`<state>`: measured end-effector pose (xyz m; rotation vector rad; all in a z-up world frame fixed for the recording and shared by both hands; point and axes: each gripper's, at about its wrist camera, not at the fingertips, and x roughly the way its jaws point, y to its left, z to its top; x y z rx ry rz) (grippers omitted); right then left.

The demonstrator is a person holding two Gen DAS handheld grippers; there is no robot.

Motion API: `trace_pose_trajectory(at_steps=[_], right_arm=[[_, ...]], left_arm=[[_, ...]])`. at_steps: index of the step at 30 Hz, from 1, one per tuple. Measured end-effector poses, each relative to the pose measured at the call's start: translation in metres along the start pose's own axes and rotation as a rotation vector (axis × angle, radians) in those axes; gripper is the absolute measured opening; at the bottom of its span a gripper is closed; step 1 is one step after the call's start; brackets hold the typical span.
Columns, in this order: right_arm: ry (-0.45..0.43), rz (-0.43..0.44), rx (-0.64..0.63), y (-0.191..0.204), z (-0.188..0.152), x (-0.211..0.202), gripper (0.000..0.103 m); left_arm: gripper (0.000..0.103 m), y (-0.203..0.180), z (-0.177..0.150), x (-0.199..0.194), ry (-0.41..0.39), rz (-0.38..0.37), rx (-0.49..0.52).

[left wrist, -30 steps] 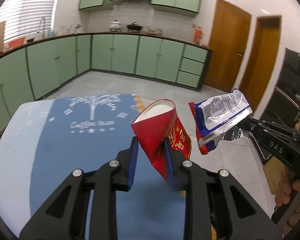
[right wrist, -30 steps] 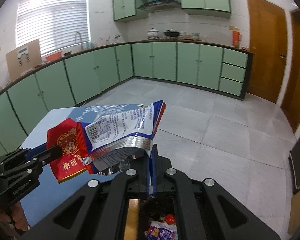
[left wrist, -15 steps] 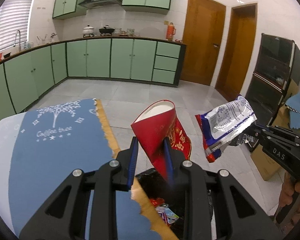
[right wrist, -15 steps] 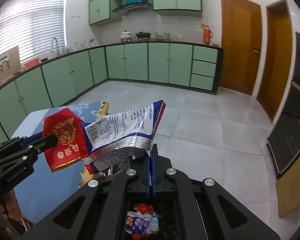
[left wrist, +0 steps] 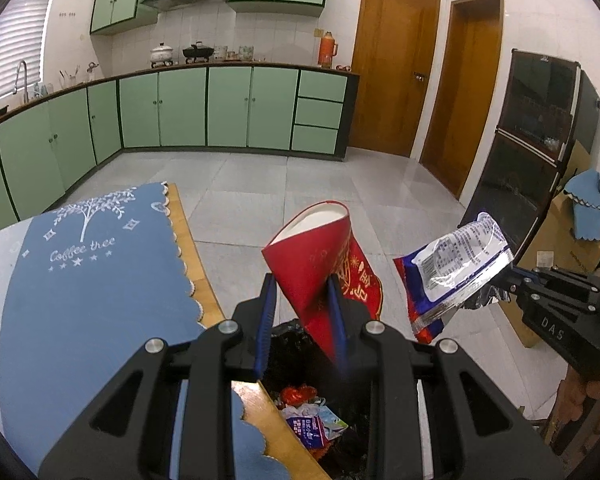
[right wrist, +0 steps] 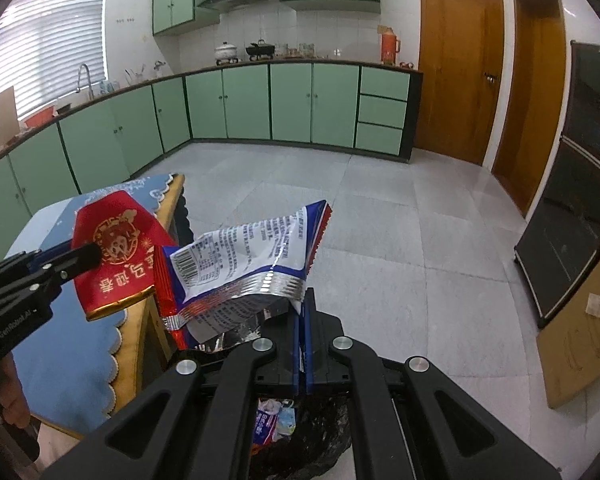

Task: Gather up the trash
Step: 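Carry the red packet and foil wrapper over the black bin with both grippers, then open both grippers to drop the packet and wrapper into the bin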

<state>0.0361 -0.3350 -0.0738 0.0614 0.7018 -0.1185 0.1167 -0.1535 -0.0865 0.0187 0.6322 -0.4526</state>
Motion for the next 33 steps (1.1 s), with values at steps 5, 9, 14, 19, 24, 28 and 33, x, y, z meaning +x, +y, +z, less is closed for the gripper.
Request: trace_pose_trajectory(at_steps=[5, 9, 14, 19, 24, 28, 33], right_arm=[[0.052, 0.0, 0.004, -0.002, -0.01, 0.014, 0.002], [0.1, -0.003, 0.01, -0.004, -0.024, 0.027, 0.002], [0.131, -0.008, 0.017, -0.005, -0.03, 0.033, 0.004], [0.134, -0.01, 0.003, -0.003, -0.029, 0.035, 0.016], [0.16, 0.0, 0.0, -0.001, -0.033, 0.042, 0.019], [0.187, 0.003, -0.008, 0.0, -0.039, 0.048, 0.027], [0.187, -0.008, -0.031, 0.005, -0.038, 0.046, 0.058]], left_arm=[[0.025, 0.001, -0.005, 0.011, 0.042, -0.01, -0.002], [0.025, 0.003, -0.011, 0.019, 0.079, -0.014, -0.007], [0.029, 0.005, -0.013, 0.024, 0.102, -0.014, -0.006], [0.041, 0.004, -0.013, 0.023, 0.096, -0.017, 0.001], [0.041, 0.008, -0.011, 0.02, 0.084, -0.008, -0.01], [0.042, 0.011, -0.008, 0.013, 0.065, 0.001, -0.021], [0.044, 0.017, -0.005, 0.006, 0.047, 0.013, -0.035]])
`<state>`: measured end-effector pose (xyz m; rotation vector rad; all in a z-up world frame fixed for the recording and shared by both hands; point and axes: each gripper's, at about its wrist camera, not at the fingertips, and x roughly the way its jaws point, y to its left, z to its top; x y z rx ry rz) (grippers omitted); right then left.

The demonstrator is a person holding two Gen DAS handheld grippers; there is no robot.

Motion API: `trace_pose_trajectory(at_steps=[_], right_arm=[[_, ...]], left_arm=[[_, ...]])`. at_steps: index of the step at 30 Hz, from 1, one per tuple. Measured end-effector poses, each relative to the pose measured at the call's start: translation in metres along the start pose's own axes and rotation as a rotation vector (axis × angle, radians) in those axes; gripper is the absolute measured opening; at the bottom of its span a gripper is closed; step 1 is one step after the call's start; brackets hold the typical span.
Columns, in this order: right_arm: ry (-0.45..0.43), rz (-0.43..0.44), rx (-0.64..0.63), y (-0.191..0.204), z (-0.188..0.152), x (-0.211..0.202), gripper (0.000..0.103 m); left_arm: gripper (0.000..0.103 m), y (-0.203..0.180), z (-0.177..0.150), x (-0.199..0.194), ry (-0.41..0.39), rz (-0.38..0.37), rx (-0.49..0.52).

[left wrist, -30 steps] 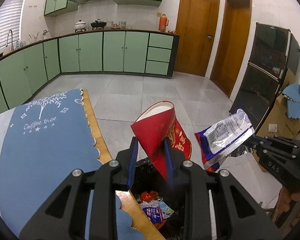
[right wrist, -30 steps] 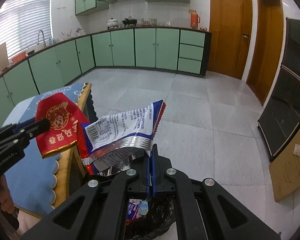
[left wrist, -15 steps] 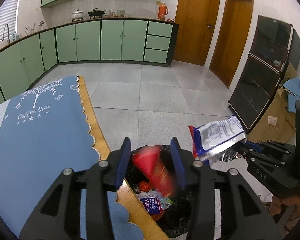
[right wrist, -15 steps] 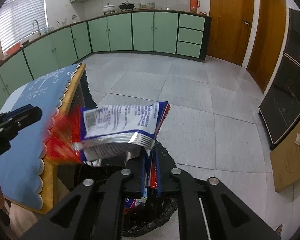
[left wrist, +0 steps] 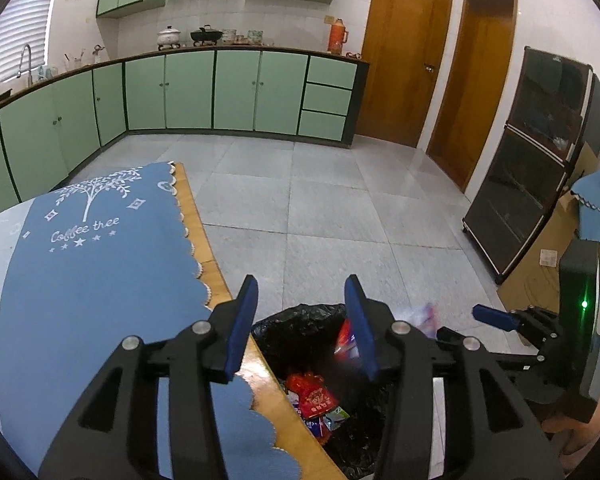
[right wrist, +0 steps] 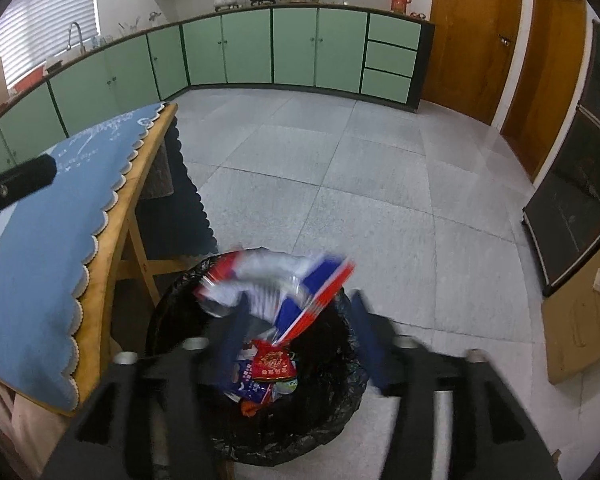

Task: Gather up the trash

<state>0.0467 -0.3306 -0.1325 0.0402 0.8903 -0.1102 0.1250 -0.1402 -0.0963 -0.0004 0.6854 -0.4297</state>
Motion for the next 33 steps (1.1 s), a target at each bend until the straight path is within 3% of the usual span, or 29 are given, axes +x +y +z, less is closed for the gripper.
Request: trace_pose_trajectory(at_steps=[7, 11, 14, 22, 33], right_arm=[[-0.035, 0.026, 0.007, 0.003, 0.01, -0.011, 0.058], [-0.067, 0.038, 0.017, 0.005, 0.017, -0.023, 0.058], [-0.092, 0.045, 0.022, 0.007, 0.023, -0.034, 0.066], [-0.179, 0.07, 0.025, 0.017, 0.041, -0.069, 0.094], [-0.261, 0.15, 0.045, 0.024, 0.057, -0.105, 0.097]], left_arm=[[0.044, 0.004, 0.002, -0.01, -0.022, 0.015, -0.003], [0.05, 0.008, 0.001, -0.018, -0.033, 0.029, -0.005], [0.055, 0.012, 0.002, -0.026, -0.041, 0.039, -0.01], [0.081, 0.02, 0.01, -0.054, -0.082, 0.084, -0.02], [0.089, 0.026, 0.024, -0.094, -0.146, 0.191, -0.03]])
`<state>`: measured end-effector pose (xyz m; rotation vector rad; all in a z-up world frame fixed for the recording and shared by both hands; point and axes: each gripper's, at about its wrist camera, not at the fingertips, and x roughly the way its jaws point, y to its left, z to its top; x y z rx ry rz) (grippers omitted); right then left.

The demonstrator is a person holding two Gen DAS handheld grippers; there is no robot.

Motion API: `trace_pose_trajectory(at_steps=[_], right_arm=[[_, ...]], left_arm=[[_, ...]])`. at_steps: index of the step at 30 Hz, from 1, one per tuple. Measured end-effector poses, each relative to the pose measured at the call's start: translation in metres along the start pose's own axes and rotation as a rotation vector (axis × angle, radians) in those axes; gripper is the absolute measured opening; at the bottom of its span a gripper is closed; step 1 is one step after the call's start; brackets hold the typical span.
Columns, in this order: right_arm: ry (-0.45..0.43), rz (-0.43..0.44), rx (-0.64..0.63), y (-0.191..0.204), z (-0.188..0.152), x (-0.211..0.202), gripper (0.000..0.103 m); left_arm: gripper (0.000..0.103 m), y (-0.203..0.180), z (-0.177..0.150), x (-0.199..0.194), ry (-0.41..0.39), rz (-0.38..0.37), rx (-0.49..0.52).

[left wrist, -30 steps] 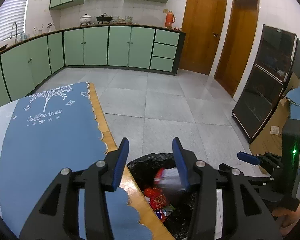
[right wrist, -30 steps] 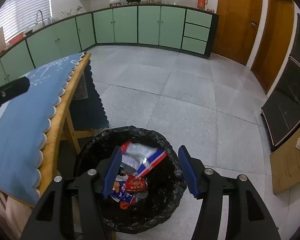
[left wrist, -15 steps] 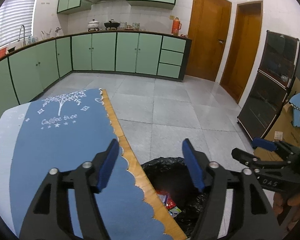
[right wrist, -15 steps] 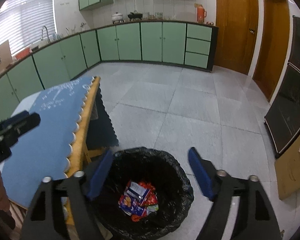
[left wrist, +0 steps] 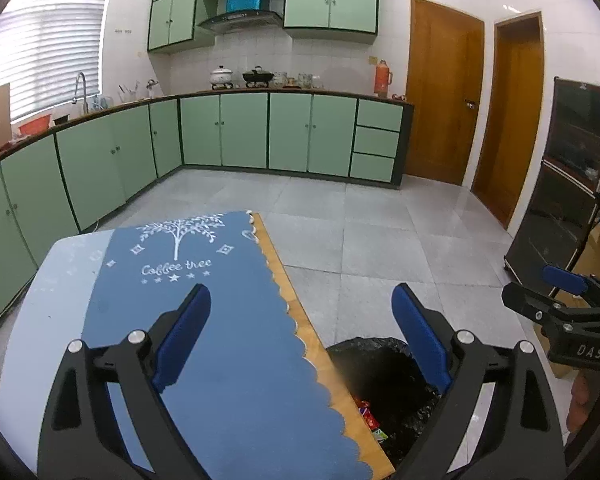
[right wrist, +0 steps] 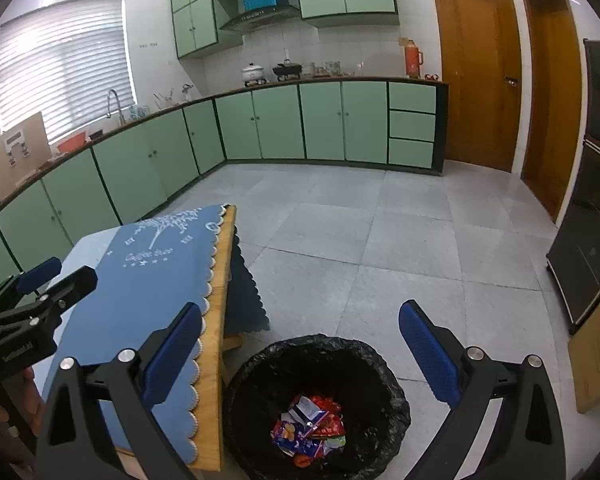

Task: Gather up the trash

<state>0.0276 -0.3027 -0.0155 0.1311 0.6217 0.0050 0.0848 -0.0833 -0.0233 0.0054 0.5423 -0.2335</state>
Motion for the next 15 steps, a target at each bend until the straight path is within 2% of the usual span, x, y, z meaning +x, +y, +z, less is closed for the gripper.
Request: trace_pose_trajectory(at_steps=[15], right_arm=[[-0.026, 0.022, -0.02, 0.0091, 0.001, -0.0065, 0.097]], left_arm=[[0.089, 0.0016, 0.0045, -0.0085, -0.001, 0.004, 0.004]])
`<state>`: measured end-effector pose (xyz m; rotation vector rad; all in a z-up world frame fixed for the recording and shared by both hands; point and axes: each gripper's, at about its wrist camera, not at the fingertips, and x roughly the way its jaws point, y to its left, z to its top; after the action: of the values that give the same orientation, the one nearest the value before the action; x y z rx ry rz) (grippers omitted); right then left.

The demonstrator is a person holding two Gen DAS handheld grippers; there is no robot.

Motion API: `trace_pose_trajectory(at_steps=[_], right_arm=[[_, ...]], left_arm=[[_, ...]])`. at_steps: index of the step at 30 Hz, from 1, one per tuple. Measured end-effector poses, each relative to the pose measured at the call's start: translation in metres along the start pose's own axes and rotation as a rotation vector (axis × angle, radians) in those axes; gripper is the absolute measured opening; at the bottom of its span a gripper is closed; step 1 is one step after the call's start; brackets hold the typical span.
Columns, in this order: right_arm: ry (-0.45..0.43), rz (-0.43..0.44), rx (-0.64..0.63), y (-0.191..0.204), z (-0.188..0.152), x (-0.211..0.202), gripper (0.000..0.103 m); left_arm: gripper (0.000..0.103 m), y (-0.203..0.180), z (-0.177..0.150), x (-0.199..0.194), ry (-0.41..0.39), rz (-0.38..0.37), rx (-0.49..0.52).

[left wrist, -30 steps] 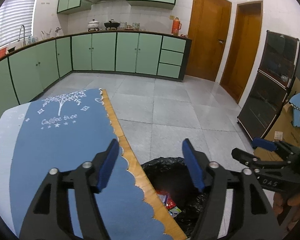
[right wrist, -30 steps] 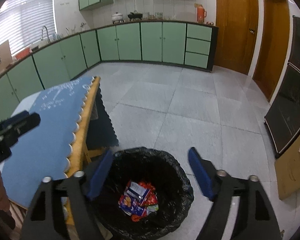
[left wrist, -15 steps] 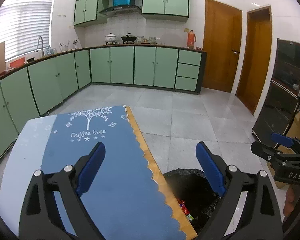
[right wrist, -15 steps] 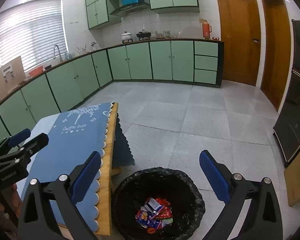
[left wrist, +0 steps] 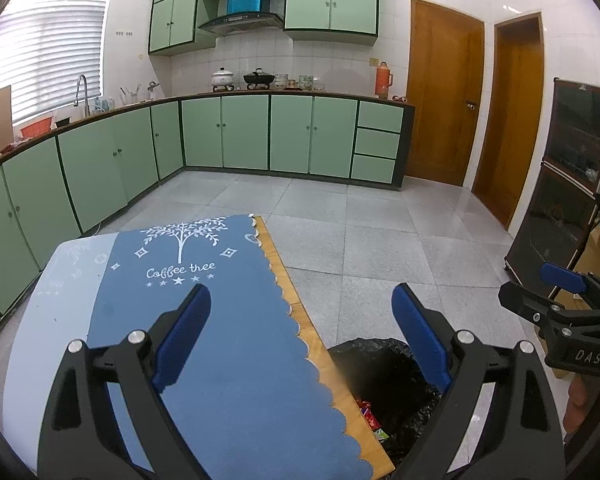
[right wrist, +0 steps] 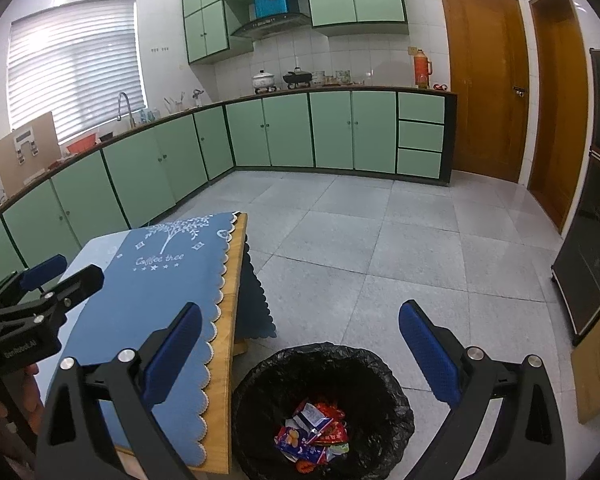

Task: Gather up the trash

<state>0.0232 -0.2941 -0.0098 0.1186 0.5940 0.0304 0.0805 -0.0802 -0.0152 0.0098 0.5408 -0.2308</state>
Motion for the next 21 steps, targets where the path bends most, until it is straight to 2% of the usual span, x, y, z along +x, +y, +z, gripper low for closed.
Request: trace_pose_trajectory(at_steps=[21], right_arm=[[-0.032, 0.028, -0.004, 0.0058, -0.0045, -0.0041, 0.097]], left_arm=[[0.089, -0.0019, 0.0004, -0.0021, -0.013, 0.01, 0.005]])
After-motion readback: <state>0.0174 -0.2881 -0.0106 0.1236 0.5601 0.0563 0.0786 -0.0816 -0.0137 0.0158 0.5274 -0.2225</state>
